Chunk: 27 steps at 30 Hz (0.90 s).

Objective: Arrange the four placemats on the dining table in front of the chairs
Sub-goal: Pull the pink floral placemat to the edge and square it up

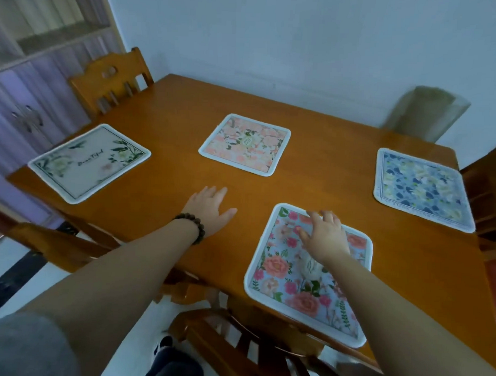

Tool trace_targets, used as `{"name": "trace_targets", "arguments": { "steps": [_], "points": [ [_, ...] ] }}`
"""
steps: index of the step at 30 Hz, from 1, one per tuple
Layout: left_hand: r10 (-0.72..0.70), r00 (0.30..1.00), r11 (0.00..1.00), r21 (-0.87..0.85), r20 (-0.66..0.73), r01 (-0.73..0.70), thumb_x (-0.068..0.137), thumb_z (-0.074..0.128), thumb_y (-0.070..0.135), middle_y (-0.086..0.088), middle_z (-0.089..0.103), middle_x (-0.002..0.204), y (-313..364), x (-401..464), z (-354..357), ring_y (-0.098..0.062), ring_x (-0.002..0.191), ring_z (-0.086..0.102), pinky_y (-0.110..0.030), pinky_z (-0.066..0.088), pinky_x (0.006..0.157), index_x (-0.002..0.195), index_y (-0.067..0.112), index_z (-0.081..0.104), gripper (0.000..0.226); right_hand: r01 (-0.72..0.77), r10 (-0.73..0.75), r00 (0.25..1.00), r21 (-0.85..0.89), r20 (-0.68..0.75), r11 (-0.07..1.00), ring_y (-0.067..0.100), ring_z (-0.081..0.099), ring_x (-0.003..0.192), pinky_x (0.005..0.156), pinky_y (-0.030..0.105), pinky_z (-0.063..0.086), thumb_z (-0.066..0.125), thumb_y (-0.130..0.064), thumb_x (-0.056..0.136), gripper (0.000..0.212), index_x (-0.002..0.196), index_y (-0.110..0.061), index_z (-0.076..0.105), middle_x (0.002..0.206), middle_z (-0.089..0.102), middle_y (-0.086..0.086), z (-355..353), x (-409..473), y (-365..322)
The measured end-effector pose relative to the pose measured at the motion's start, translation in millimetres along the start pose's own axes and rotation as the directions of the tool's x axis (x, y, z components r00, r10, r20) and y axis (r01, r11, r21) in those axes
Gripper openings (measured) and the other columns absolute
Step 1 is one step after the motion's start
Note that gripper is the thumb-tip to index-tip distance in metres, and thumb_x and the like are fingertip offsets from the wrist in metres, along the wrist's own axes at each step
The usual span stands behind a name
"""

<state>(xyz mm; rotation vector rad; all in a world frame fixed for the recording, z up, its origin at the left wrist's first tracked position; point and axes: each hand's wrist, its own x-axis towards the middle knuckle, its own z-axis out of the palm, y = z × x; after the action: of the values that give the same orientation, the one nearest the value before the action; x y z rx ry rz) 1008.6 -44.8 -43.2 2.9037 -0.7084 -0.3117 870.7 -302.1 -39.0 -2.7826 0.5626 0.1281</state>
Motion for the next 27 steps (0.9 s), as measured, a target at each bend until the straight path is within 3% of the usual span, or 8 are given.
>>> {"name": "trace_targets", "arguments": {
  "steps": [8,18,27],
  "points": [
    [0.063,0.997,0.997,-0.031,-0.038,-0.064,0.089,0.027,0.067,-0.007,0.015,0.158,-99.6,56.0,-14.4,-0.024,0.145,0.01,-0.045,0.013,0.115,0.151,0.024,0.013,0.076,-0.012,0.012,1.0,-0.066,-0.001,0.998,0.034,0.017,0.142,0.114,0.047,0.019,0.043,-0.046,0.096,0.057,0.145,-0.02,0.031,0.152,0.028,0.015,35.0,50.7,-111.0],
    [0.176,0.978,0.984,-0.035,0.113,-0.173,0.091,0.03,0.065,-0.008,0.008,0.159,-249.7,97.1,-35.7,-0.025,0.146,0.003,-0.046,0.011,0.117,0.151,0.024,0.007,0.077,-0.22,0.22,0.976,-0.008,0.012,0.976,0.029,0.009,0.145,0.116,0.048,0.016,0.042,-0.049,0.096,0.06,0.148,-0.026,0.025,0.157,0.019,0.01,88.1,90.1,-268.1],
    [0.267,0.952,0.963,-0.089,0.148,-0.256,0.09,0.033,0.065,-0.008,0.005,0.16,-258.9,134.0,-42.8,-0.025,0.146,0.001,-0.046,0.011,0.117,0.152,0.025,0.005,0.078,-0.353,0.353,0.936,0.005,-0.003,0.936,0.029,0.007,0.145,0.116,0.049,0.015,0.044,-0.05,0.095,0.06,0.147,-0.027,0.026,0.157,0.018,0.01,91.1,105.9,-289.9]
  ]
}}
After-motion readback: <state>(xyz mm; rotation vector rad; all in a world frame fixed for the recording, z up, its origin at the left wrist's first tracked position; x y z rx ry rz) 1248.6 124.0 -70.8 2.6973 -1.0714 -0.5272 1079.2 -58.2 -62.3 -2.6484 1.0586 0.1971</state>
